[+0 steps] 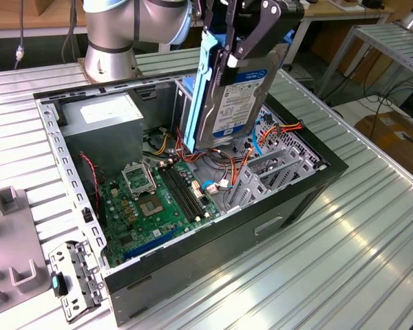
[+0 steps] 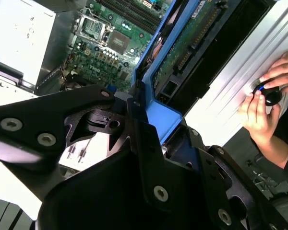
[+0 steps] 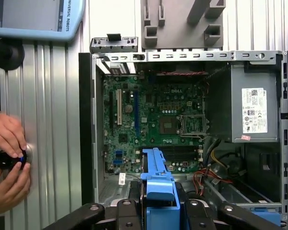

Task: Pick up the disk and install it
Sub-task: 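Insert the disk into the insertion slot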

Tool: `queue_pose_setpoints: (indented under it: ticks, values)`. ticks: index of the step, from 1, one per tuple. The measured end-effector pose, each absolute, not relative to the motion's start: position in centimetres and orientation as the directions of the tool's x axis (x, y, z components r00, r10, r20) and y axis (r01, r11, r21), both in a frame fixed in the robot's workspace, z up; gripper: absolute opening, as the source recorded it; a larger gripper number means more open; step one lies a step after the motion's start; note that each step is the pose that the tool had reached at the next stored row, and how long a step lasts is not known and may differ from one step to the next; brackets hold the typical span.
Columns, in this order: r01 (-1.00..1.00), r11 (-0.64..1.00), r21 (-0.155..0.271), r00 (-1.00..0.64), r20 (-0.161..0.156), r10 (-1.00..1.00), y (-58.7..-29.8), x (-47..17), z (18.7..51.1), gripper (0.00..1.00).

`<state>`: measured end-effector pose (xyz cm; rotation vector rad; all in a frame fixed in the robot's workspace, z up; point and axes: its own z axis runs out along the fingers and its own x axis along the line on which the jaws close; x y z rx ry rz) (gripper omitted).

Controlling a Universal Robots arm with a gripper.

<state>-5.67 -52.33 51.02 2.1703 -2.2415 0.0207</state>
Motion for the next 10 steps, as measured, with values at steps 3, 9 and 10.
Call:
queue_pose_setpoints:
  ticks: [3, 9, 10]
  values:
    - [-0.999, 0.032, 0.005, -0.032, 0.025, -0.999, -52.4, -4.4, 51.0, 0.37]
    - [-0.999, 0.032, 0.005, -0.032, 0.025, -0.999, -52.4, -2.6, 51.0, 0.37]
    - [-0.999, 0.032, 0.005, -0.032, 0.025, -0.999, -52.4, -2.3, 51.0, 0.37]
